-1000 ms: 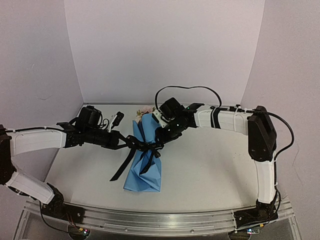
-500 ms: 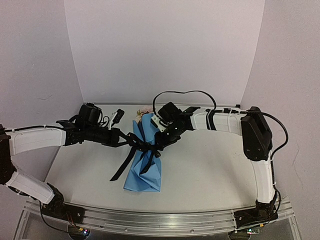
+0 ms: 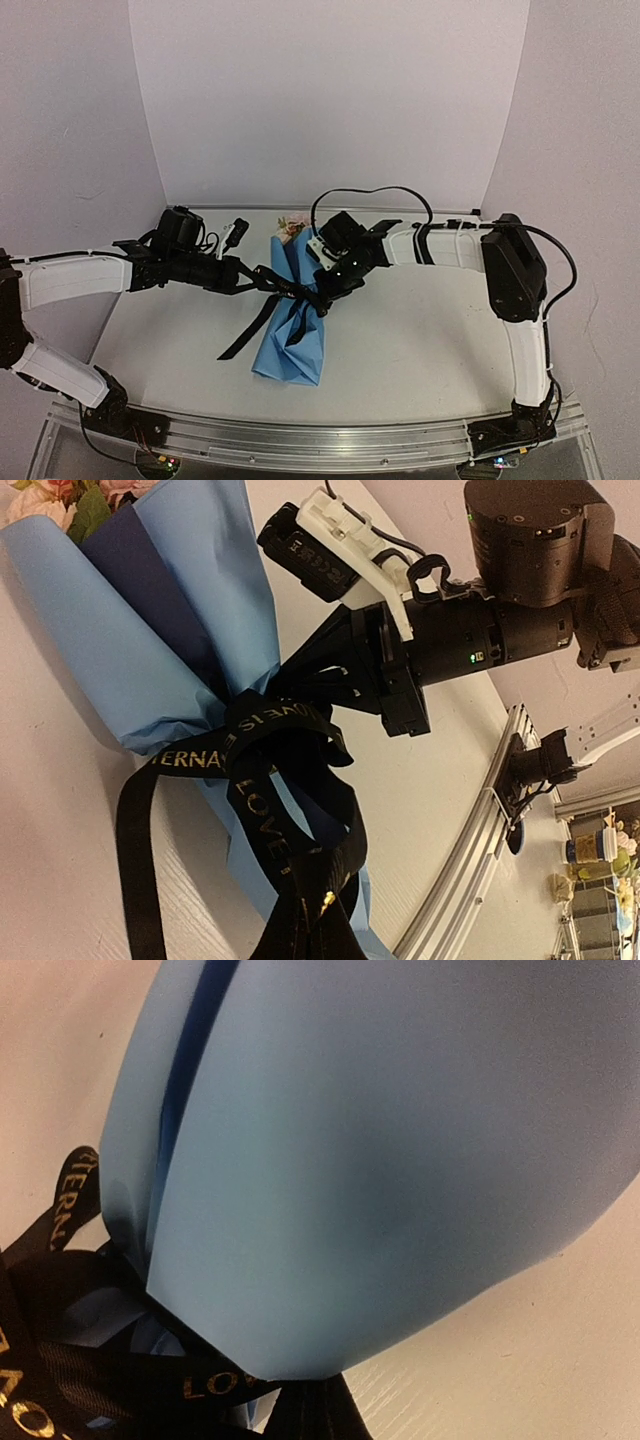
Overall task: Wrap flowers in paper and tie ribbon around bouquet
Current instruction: Cross the right side of the half-tied ribbon with the folded bouquet.
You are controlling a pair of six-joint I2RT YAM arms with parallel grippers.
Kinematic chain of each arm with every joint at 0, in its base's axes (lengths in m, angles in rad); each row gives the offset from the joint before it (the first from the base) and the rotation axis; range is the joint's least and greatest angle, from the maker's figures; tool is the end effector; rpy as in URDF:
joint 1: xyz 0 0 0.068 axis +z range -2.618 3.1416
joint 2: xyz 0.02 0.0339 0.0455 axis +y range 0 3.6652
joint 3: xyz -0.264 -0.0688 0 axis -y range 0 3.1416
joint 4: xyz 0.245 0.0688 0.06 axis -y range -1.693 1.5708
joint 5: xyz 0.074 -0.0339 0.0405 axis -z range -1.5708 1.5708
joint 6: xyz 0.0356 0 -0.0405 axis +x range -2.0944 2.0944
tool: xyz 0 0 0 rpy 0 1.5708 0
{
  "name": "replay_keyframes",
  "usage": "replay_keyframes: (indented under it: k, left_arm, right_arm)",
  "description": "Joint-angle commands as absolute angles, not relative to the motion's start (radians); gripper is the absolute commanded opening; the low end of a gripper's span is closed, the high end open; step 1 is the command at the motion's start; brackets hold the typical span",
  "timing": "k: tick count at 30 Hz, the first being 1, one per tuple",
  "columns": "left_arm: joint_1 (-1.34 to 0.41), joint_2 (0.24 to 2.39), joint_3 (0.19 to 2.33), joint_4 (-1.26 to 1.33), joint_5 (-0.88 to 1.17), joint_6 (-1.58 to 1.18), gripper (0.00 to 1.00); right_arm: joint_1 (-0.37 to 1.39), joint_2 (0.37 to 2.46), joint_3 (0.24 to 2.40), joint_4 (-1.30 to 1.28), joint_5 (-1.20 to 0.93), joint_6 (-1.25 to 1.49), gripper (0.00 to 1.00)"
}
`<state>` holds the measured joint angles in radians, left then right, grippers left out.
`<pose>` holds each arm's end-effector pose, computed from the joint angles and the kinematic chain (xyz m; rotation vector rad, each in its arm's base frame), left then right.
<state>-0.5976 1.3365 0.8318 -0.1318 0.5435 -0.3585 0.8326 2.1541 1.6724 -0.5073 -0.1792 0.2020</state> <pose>0.2262 -0.1762 0.2422 0.5984 2.2568 -1.1085 0.3118 0.3521 0.1824 -0.8925 2.5055 0.6013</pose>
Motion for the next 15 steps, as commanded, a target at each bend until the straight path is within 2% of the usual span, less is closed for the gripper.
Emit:
replay_keyframes:
  k: [1,13,15]
  left_arm:
    - [-0.6,1.329,0.859,-0.121,0.519,-0.356,0.0]
    - [-0.6,1.326,0.844,-0.116,0.502,-0.365,0.0]
    - [-0.6,1.327,0.842,-0.11,0.507,-0.365,0.0]
  right_arm:
    - [0.834,2.05,1.649,-0.496,-0.121,0.242,0.0]
    - [0.834,1.969,1.607,-0.495,-0.064,0.316,0.0]
    - [0.836,1.966,1.596,-0.494,-0.085,0.315,0.03]
